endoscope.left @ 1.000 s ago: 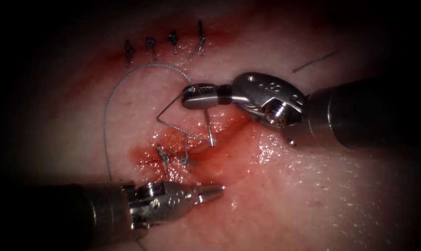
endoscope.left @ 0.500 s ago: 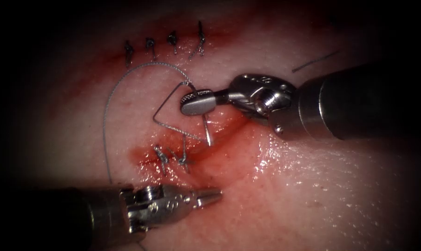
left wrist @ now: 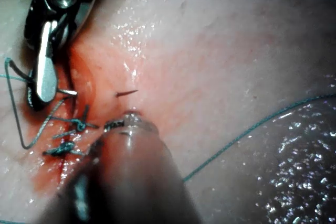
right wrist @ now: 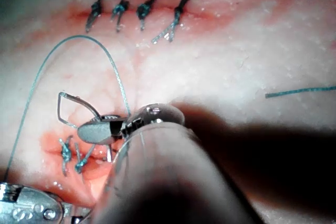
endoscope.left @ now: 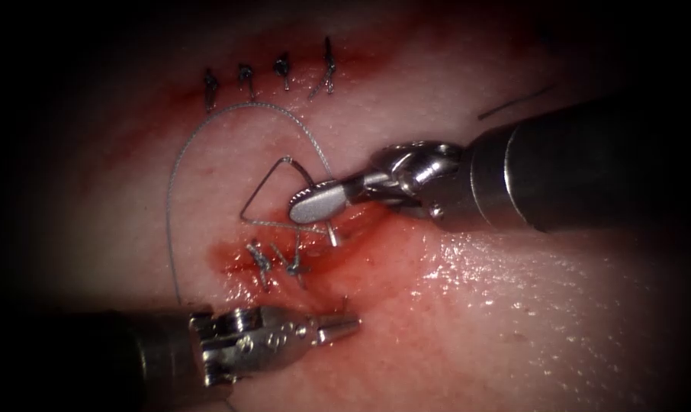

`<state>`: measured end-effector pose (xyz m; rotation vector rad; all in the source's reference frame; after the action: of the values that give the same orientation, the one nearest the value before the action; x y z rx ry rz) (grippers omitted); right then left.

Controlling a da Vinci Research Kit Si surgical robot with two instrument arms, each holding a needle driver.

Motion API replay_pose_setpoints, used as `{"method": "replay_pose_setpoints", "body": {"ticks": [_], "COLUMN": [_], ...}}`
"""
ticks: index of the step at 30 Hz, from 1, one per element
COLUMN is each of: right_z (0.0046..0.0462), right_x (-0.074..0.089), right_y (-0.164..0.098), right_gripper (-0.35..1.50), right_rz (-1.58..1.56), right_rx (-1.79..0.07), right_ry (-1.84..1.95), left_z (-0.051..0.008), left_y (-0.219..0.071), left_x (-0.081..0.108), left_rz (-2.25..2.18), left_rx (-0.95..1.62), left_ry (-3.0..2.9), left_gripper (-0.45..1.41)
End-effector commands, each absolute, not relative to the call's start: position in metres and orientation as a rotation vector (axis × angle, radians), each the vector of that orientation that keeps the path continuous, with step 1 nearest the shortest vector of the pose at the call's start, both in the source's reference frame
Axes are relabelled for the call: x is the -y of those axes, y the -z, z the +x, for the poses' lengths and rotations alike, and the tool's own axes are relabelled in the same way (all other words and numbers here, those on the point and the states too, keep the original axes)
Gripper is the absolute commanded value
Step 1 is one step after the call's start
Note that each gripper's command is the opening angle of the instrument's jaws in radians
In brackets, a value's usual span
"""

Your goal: Wound Closure

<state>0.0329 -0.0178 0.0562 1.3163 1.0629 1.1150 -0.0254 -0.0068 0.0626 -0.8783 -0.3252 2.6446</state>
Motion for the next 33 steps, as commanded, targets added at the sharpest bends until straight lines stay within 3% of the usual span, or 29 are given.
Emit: {"method": "replay_pose_setpoints", "body": {"ticks": [1, 13, 14, 15, 17, 18, 19, 24, 26, 28, 29, 31, 33], "right_z": [0.0338, 0.0328, 0.0327, 0.0326, 0.0322, 0.0318, 0.0314, 0.0284, 0.027, 0.0257, 0.0253, 0.0243, 0.0236], "right_x": [0.019, 0.02, 0.02, 0.019, 0.019, 0.018, 0.017, 0.014, 0.013, 0.013, 0.012, 0.012, 0.012], "right_y": [-0.057, -0.057, -0.057, -0.058, -0.058, -0.058, -0.058, -0.058, -0.058, -0.058, -0.058, -0.058, -0.057], "right_gripper": [-0.35, -0.35, -0.3, 0.12, 0.63, 0.86, 0.96, 1.05, 1.15, 1.21, 1.23, 1.2, 1.16], "right_rz": [1.324, 1.343, 1.314, 1.262, 1.198, 1.134, 1.077, 0.776, 0.702, 0.651, 0.634, 0.616, 0.598], "right_rx": [-1.048, -1.014, -1.04, -1.087, -1.142, -1.179, -1.2, -1.276, -1.279, -1.275, -1.275, -1.272, -1.273], "right_ry": [-1.103, -1.164, -1.158, -1.135, -1.121, -1.117, -1.116, -1.057, -1.059, -1.071, -1.064, -1.063, -1.051], "left_z": [-0.0259, -0.025, -0.025, -0.0251, -0.0252, -0.0252, -0.0253, -0.0258, -0.0261, -0.0262, -0.0264, -0.0266, -0.027], "left_y": [-0.063, -0.061, -0.061, -0.061, -0.06, -0.06, -0.06, -0.059, -0.059, -0.059, -0.059, -0.059, -0.059], "left_x": [0.007, 0.008, 0.008, 0.008, 0.008, 0.008, 0.008, 0.008, 0.007, 0.007, 0.007, 0.006, 0.006], "left_rz": [-0.878, -0.876, -0.877, -0.878, -0.9, -0.913, -0.938, -1.046, -1.102, -1.143, -1.168, -1.198, -1.237], "left_rx": [0.327, 0.302, 0.298, 0.295, 0.271, 0.257, 0.237, 0.118, 0.067, 0.02, -0.014, -0.061, -0.132], "left_ry": [-2.645, -2.63, -2.627, -2.616, -2.615, -2.617, -2.623, -2.671, -2.67, -2.663, -2.662, -2.656, -2.653], "left_gripper": [-0.22, -0.2, -0.18, -0.16, -0.1, -0.08, -0.05, -0.15, -0.01, 0.29, 0.36, 0.54, 0.59]}}
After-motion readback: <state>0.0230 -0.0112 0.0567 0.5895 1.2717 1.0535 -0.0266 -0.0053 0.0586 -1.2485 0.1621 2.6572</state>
